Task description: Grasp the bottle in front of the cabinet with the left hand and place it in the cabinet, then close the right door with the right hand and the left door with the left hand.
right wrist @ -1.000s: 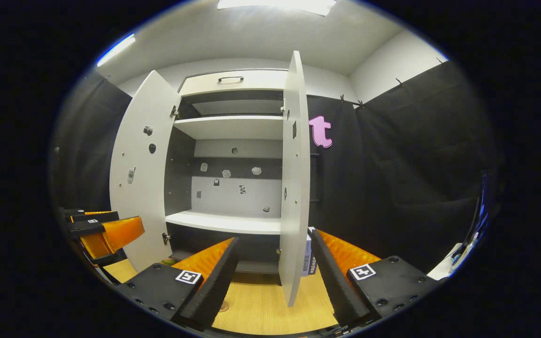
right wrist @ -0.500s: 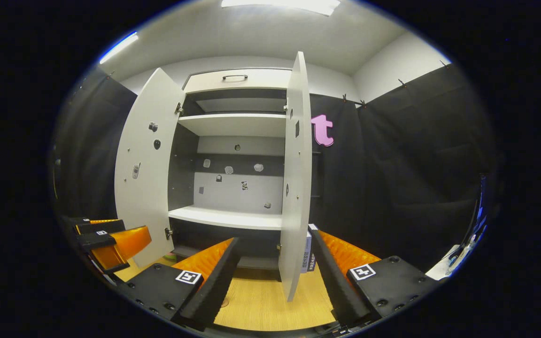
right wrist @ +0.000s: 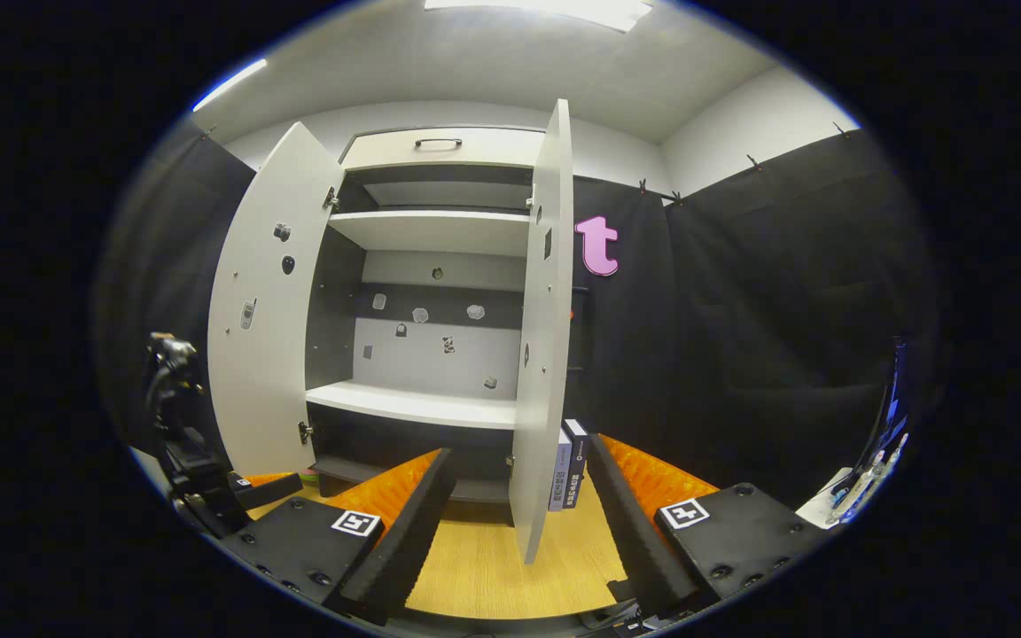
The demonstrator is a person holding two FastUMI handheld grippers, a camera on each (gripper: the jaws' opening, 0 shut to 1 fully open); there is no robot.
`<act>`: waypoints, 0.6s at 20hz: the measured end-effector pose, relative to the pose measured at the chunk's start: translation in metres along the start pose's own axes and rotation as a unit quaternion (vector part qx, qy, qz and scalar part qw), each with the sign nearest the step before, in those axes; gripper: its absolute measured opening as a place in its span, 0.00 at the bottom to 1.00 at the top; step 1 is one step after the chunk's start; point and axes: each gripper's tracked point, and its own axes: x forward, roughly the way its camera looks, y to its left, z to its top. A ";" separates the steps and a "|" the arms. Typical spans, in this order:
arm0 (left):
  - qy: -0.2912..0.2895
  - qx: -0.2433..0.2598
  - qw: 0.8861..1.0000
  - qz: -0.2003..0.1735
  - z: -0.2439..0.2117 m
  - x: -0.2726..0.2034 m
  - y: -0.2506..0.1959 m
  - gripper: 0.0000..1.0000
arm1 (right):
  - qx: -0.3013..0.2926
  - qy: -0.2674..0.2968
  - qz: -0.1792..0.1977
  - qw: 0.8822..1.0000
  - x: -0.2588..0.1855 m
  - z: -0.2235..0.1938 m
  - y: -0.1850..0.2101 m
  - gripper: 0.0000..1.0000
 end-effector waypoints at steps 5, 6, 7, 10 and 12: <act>0.029 0.007 1.000 -0.003 -0.062 0.038 0.001 0.95 | -0.008 0.007 -0.017 1.000 -0.004 0.003 -0.007 0.98; 0.034 0.019 0.999 -0.005 -0.074 0.045 0.001 0.95 | -0.011 0.009 -0.019 1.000 -0.004 0.003 -0.008 0.98; 0.046 0.025 0.999 -0.004 -0.088 0.052 0.003 0.95 | -0.013 0.011 -0.022 1.000 -0.005 0.002 -0.010 0.98; 0.061 0.018 0.998 -0.007 -0.115 0.068 0.004 0.95 | -0.024 0.017 -0.039 0.999 -0.004 0.000 -0.020 0.98; 0.072 0.015 0.997 -0.004 -0.133 0.077 0.006 0.95 | -0.030 0.019 -0.055 0.998 -0.002 -0.002 -0.031 0.98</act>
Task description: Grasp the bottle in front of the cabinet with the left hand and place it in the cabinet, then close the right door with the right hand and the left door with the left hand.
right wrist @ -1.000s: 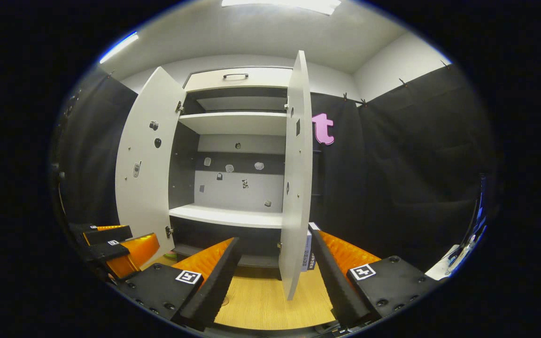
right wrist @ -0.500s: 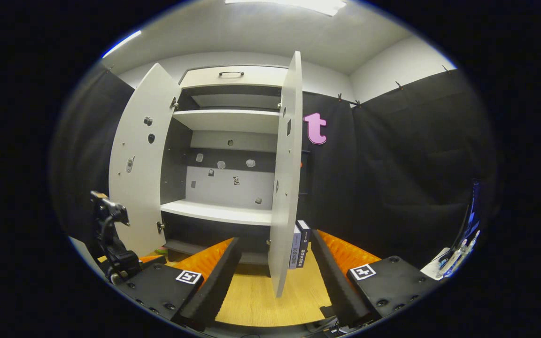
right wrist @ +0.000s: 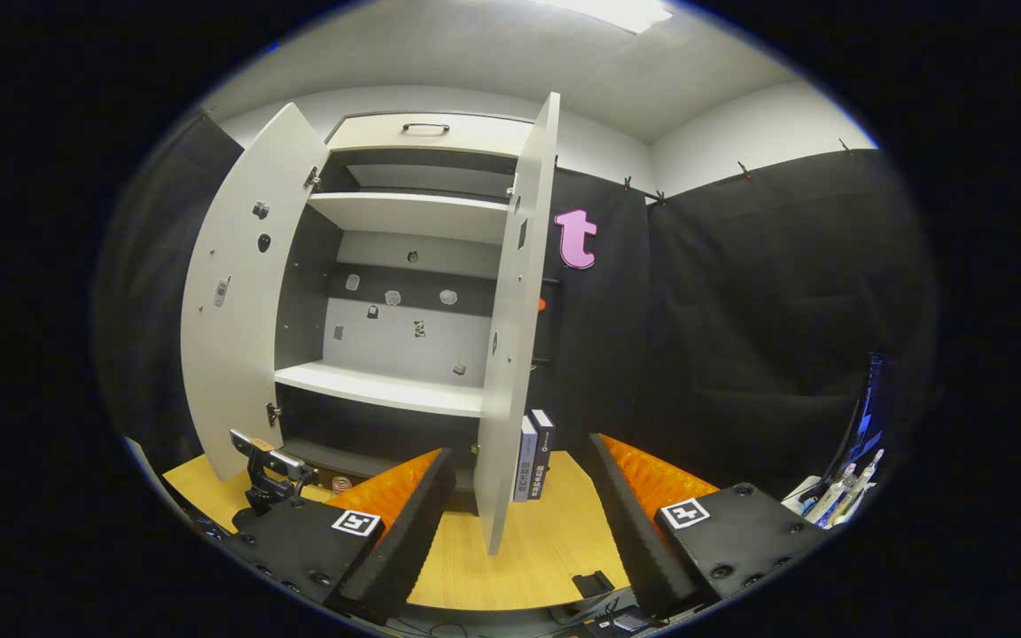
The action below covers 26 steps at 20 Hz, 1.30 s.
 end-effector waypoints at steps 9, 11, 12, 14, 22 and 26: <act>0.026 -0.024 0.999 0.000 -0.035 0.031 0.002 0.95 | -0.021 0.022 -0.029 0.999 0.007 -0.014 -0.020 0.98; 0.030 -0.016 0.999 -0.008 -0.035 0.033 -0.001 0.83 | -0.023 0.025 -0.029 0.999 0.007 -0.017 -0.020 0.99; 0.034 -0.017 0.999 -0.015 -0.033 0.032 -0.004 0.77 | -0.023 0.025 -0.028 0.999 0.008 -0.016 -0.020 0.98; 0.033 -0.018 0.999 -0.018 -0.021 0.028 -0.004 0.74 | -0.022 0.021 -0.025 0.999 0.008 -0.016 -0.019 0.98; 0.018 -0.010 0.998 -0.063 0.087 0.003 -0.007 0.74 | -0.003 0.010 -0.004 1.000 0.017 -0.016 -0.013 0.98; 0.016 -0.026 0.997 -0.067 0.158 -0.006 0.007 0.74 | 0.017 0.008 0.011 1.000 0.023 -0.018 -0.008 0.98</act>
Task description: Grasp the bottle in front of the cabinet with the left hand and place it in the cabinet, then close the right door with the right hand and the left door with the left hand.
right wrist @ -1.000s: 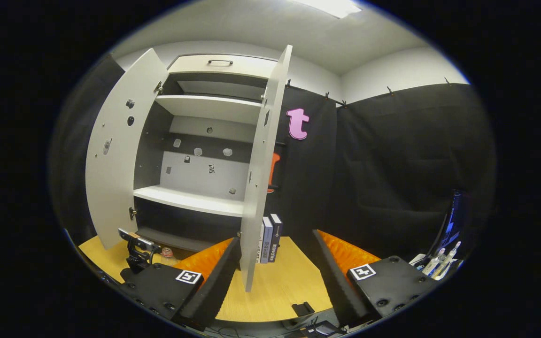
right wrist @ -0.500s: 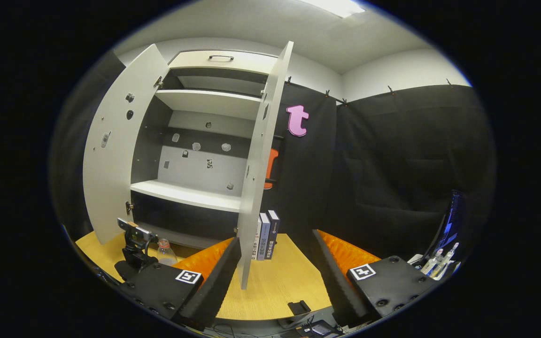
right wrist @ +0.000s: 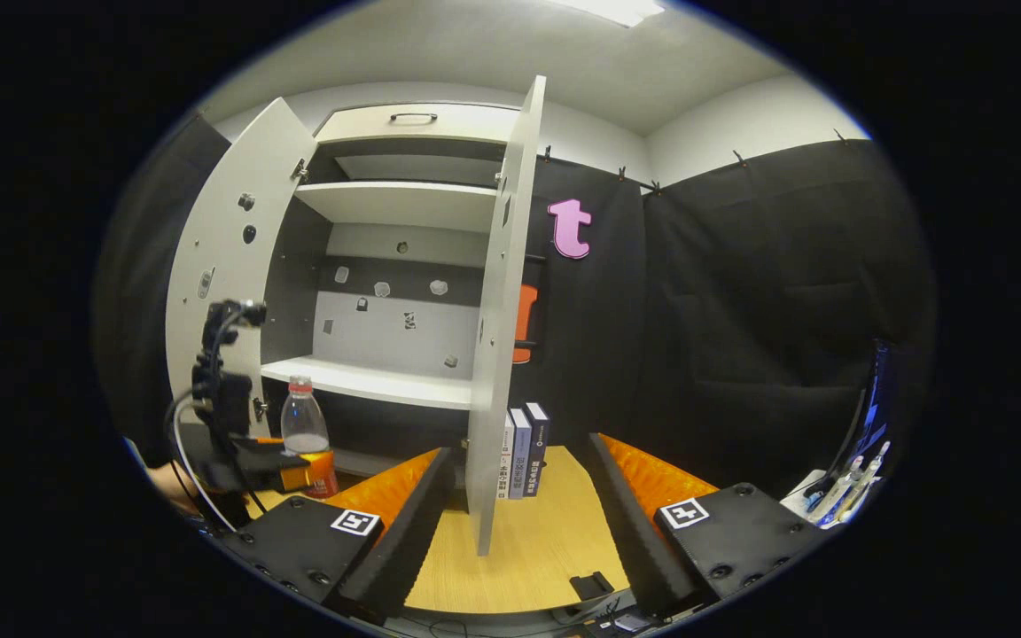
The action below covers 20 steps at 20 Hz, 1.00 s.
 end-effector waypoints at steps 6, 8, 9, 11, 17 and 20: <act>-0.024 -0.003 1.000 0.001 0.097 0.004 0.020 0.74 | 0.004 0.000 0.007 1.000 0.006 -0.004 -0.002 0.98; -0.034 0.019 0.999 0.010 0.120 0.015 0.030 0.74 | 0.006 0.002 0.004 1.000 0.007 -0.005 -0.005 0.98; -0.038 0.028 0.999 0.009 0.131 0.022 0.031 0.74 | 0.007 0.002 0.002 1.000 0.007 -0.006 -0.007 0.98; -0.045 0.027 0.999 0.004 0.146 0.040 0.031 0.74 | 0.012 0.001 -0.003 1.000 0.009 -0.006 -0.011 0.99; -0.052 0.008 0.999 0.000 0.184 0.108 0.033 0.74 | 0.007 -0.010 -0.019 1.000 0.019 -0.001 -0.025 0.98; -0.040 0.015 0.999 0.004 0.190 0.142 0.037 0.74 | 0.011 -0.004 -0.032 0.999 0.026 -0.004 -0.035 0.98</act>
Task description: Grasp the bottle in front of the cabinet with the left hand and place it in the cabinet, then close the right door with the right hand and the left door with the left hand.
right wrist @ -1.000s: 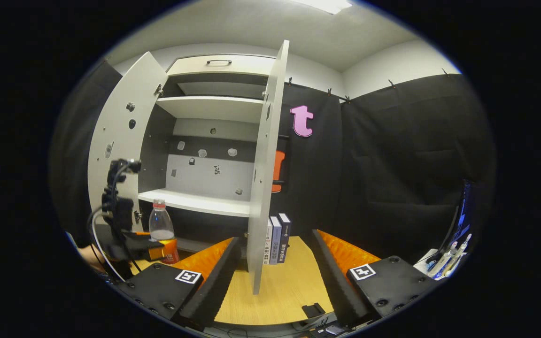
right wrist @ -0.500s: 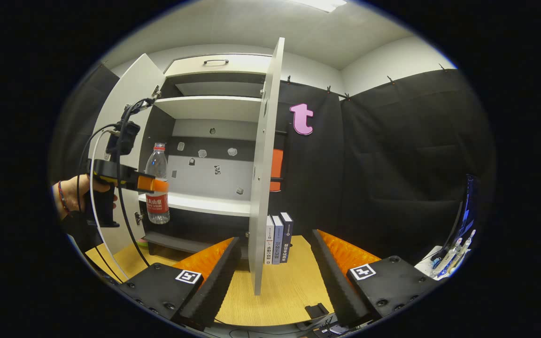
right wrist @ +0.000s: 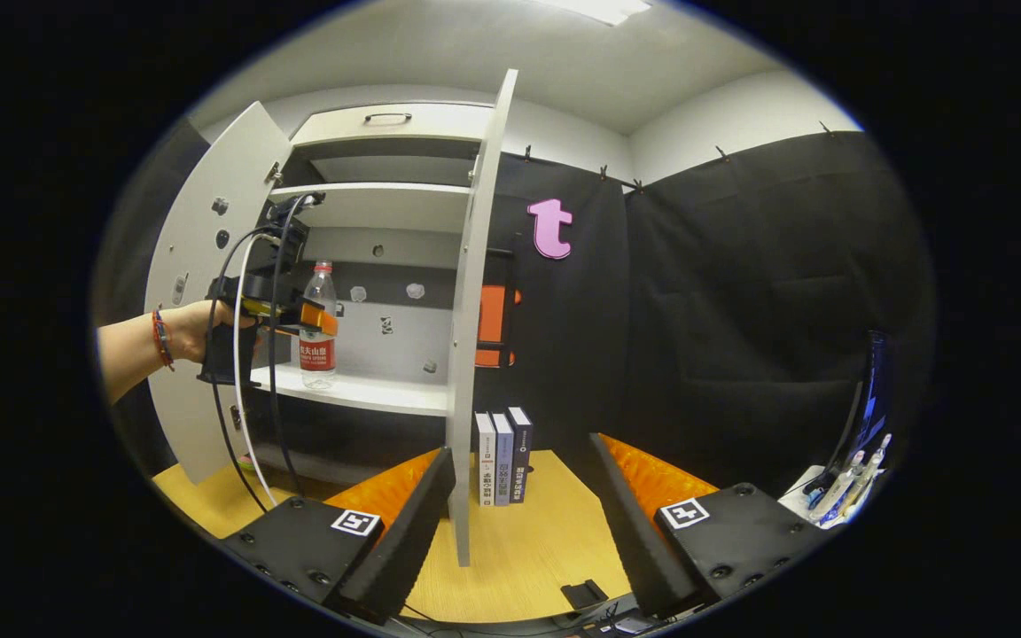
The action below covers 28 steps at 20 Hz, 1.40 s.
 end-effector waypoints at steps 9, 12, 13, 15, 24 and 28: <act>0.039 -0.010 0.999 0.009 -0.022 0.061 0.009 0.75 | -0.010 0.017 -0.035 0.999 0.016 -0.010 -0.028 0.98; 0.042 -0.006 0.999 0.007 -0.022 0.065 0.008 0.77 | -0.004 0.020 -0.037 0.999 0.019 -0.011 -0.031 0.99; 0.043 -0.003 0.999 0.007 -0.023 0.065 0.007 0.78 | -0.003 0.020 -0.037 0.999 0.020 -0.012 -0.032 0.99; 0.045 -0.002 0.999 0.009 -0.022 0.063 0.006 0.80 | -0.001 0.022 -0.039 0.999 0.021 -0.013 -0.032 0.98; 0.025 0.008 1.000 0.014 -0.005 0.038 0.003 0.95 | 0.011 0.014 -0.038 0.999 0.024 -0.007 -0.033 0.98; 0.006 -0.001 1.000 0.016 0.010 0.009 0.002 0.95 | 0.008 0.004 -0.033 0.999 0.021 0.001 -0.033 0.98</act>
